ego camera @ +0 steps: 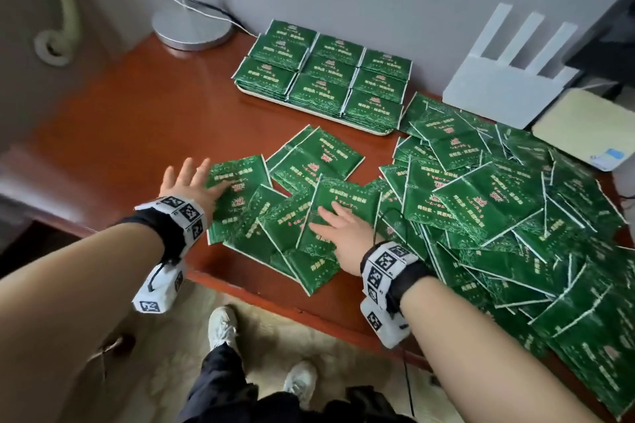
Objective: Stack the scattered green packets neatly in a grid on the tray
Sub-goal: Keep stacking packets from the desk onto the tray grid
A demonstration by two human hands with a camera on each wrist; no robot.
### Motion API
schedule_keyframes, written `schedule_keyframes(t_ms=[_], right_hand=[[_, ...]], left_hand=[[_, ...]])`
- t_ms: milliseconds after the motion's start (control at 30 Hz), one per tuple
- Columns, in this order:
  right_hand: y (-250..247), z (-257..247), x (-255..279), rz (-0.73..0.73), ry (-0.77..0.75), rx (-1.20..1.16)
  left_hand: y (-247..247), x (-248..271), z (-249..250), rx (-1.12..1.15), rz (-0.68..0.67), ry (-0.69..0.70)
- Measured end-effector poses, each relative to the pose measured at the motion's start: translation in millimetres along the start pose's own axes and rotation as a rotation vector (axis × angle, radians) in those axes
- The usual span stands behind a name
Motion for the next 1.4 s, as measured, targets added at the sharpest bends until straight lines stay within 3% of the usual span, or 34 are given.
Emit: schedule_keyframes(t_ms=[133, 233, 367, 533, 767, 967, 1200, 1400], right_hand=[[-14.0, 29.5, 5.6, 0.234, 0.273, -0.150], [-6.4, 53.9, 12.5, 0.242, 0.471, -0.328], [-9.1, 69.0, 12.8, 0.281, 0.547, -0.619], [-17.9, 77.8, 11.6, 0.319, 0.486, -0.856], [-29.6, 87.0, 10.3, 0.357, 0.307, -0.824], [-47.5, 93.2, 17.3, 0.469, 0.277, -0.794], [-72.4, 93.4, 27.1, 0.612, 0.168, -0.803], [-51.2, 91.3, 15.1, 0.489, 0.182, -0.809]], left_hand=[[7.5, 9.4, 7.2, 0.299, 0.043, 0.049], [14.2, 12.2, 16.2, 0.429, 0.065, 0.075], [17.5, 9.0, 2.1, 0.626, 0.130, 0.021], [26.0, 2.8, -25.2, 0.843, 0.078, -0.180], [26.0, -7.8, -30.4, 1.124, -0.016, -0.159], [12.1, -1.2, -43.0, 1.365, 0.062, -0.093], [-34.8, 19.1, -49.4, 1.284, 0.247, 0.134], [-36.8, 12.0, -36.2, 1.103, 0.235, 0.153]])
Point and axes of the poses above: each hand's wrist, its own x-axis away from the middle knuckle, its own y-axis out of the palm, z = x × y, the point moved 8 cm from there along -x, towards the middle knuckle, and after that the axes turned 11 degrees about -z, right-handed, at the moved point
